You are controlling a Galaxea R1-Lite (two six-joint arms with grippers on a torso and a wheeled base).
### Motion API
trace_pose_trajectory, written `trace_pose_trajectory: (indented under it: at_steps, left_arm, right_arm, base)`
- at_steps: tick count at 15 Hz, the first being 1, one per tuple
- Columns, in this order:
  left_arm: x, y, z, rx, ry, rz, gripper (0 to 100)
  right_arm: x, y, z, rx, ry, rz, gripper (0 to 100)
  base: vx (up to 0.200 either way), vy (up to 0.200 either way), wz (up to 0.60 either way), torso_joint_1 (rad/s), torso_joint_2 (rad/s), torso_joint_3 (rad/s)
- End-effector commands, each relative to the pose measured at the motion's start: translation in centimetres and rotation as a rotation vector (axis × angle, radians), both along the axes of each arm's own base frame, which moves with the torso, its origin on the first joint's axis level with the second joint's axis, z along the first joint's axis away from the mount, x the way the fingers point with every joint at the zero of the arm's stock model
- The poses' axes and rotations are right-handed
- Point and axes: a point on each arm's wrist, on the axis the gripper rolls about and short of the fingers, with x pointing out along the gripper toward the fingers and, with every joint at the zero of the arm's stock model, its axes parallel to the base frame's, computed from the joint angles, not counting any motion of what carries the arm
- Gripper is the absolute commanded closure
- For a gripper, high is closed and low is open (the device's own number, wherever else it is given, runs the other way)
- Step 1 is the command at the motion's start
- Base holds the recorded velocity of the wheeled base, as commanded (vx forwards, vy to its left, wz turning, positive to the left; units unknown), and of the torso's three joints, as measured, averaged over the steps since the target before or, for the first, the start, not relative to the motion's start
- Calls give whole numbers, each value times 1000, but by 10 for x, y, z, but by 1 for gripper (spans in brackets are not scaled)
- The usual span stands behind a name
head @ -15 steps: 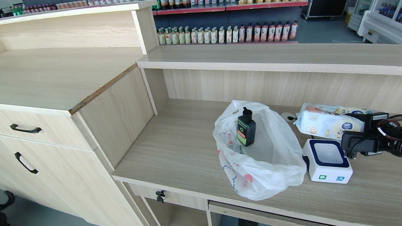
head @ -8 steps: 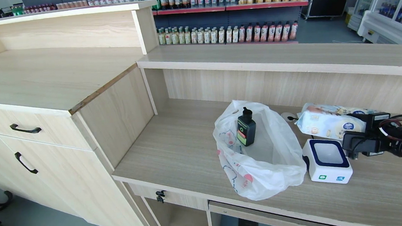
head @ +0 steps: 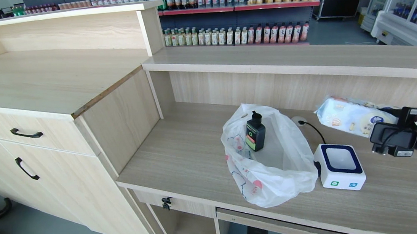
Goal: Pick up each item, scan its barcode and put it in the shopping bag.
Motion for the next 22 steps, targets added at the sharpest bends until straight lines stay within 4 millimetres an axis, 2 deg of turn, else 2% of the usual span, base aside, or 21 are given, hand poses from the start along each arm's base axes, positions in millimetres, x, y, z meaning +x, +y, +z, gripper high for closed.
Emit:
trace_pose_trajectory:
  at_steps: [1, 2, 4, 7, 10, 15, 17, 19, 20, 21, 22]
  left_arm:
    - [0, 0, 0, 0, 0, 1, 0]
    - [0, 0, 0, 0, 0, 1, 0]
    - [0, 0, 0, 0, 0, 0, 0]
    - [0, 0, 0, 0, 0, 0, 0]
    - [0, 0, 0, 0, 0, 0, 0]
    - [0, 0, 0, 0, 0, 1, 0]
    - [0, 0, 0, 0, 0, 1, 0]
    - [0, 0, 0, 0, 0, 0, 0]
    - [0, 0, 0, 0, 0, 0, 0]
    - [0, 0, 0, 0, 0, 1, 0]
    - [0, 0, 0, 0, 0, 0, 0]
  right_arm:
    - [-63, 15, 56, 213, -77, -89, 100]
    - [-74, 19, 67, 287, -96, -94, 100]
    - [-85, 15, 75, 420, -132, -145, 100]
    - [-103, 8, 70, 625, -118, -243, 100]
    - [-117, 9, 74, 670, -147, -293, 100]
    - [-126, 15, 79, 722, -177, -267, 100]
    - [-129, 28, 90, 806, -213, -238, 100]
    - [-133, 49, 101, 902, -207, -236, 100]
    - [-133, 49, 101, 902, -207, -236, 100]
    - [-134, 72, 110, 951, -161, -191, 100]
    - [-134, 81, 106, 969, -117, -149, 100]
  base:
    - [0, 0, 0, 0, 0, 0]
    - [0, 0, 0, 0, 0, 0]
    - [0, 0, 0, 0, 0, 0]
    - [0, 0, 0, 0, 0, 0]
    - [0, 0, 0, 0, 0, 0]
    - [0, 0, 0, 0, 0, 0]
    - [0, 0, 600, 2, 5, 0]
    - [0, 0, 600, 0, 0, -2]
    - [0, 0, 600, 7, 2, 2]
    - [0, 0, 600, 17, 2, -2]
    - [0, 0, 600, -2, -7, 7]
